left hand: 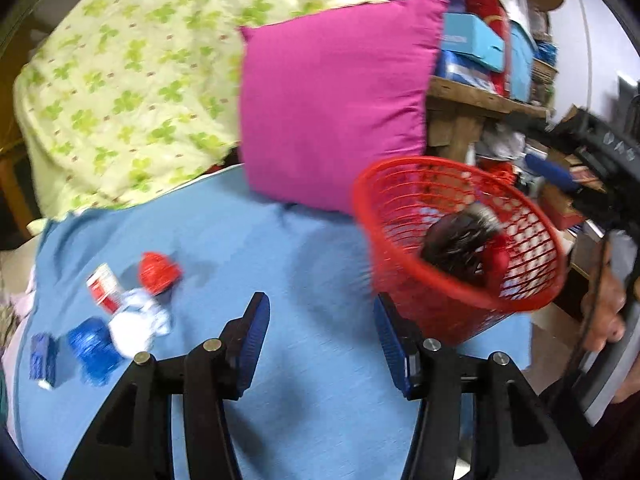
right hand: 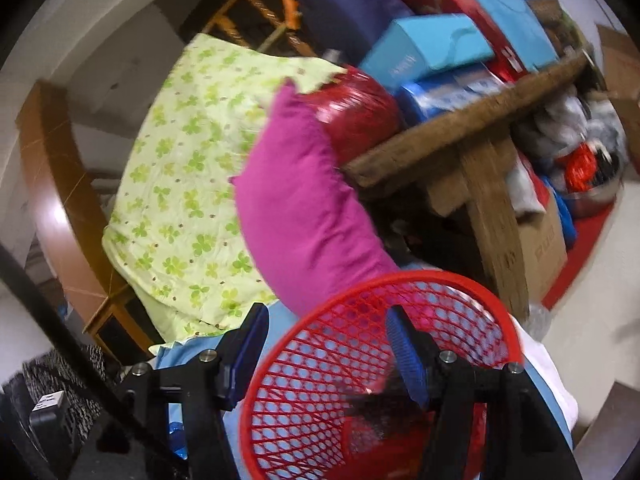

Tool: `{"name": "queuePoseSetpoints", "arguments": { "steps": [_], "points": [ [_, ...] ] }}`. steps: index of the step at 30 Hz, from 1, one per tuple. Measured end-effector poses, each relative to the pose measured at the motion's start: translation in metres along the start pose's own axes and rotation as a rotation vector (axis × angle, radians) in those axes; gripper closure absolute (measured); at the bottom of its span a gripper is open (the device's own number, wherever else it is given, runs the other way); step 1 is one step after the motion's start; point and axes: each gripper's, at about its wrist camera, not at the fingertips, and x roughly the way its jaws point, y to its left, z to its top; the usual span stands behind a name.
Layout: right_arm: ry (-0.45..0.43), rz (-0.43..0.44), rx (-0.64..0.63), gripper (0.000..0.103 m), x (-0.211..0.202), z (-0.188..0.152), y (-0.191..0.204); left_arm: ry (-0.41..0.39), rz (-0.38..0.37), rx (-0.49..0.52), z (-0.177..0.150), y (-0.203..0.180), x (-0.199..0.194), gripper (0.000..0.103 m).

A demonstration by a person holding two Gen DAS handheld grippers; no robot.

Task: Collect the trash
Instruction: 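Open both tools over the red basket to drop the orange and black bags, then move both tools back toward the remaining trash on the blanket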

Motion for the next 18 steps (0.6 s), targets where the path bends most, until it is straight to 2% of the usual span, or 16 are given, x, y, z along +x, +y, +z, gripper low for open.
{"name": "queuePoseSetpoints", "arguments": {
  "steps": [5,8,15,18],
  "points": [
    [-0.054,0.079,-0.154,0.038,-0.005,-0.014,0.052,0.019,0.084,-0.044,-0.03,0.039,-0.009,0.044],
    [-0.056,0.144,-0.24,0.038,-0.004,-0.029,0.087,0.045,0.129,-0.076,-0.051,0.063,-0.012,0.044],
    [0.054,0.228,-0.349,0.038,0.02,-0.071,0.146,0.08,0.228,-0.161,-0.094,0.12,-0.027,0.044],
    [0.104,0.237,-0.374,0.038,0.033,-0.087,0.159,0.084,0.269,-0.2,-0.106,0.143,-0.034,0.044]
  ]
}}
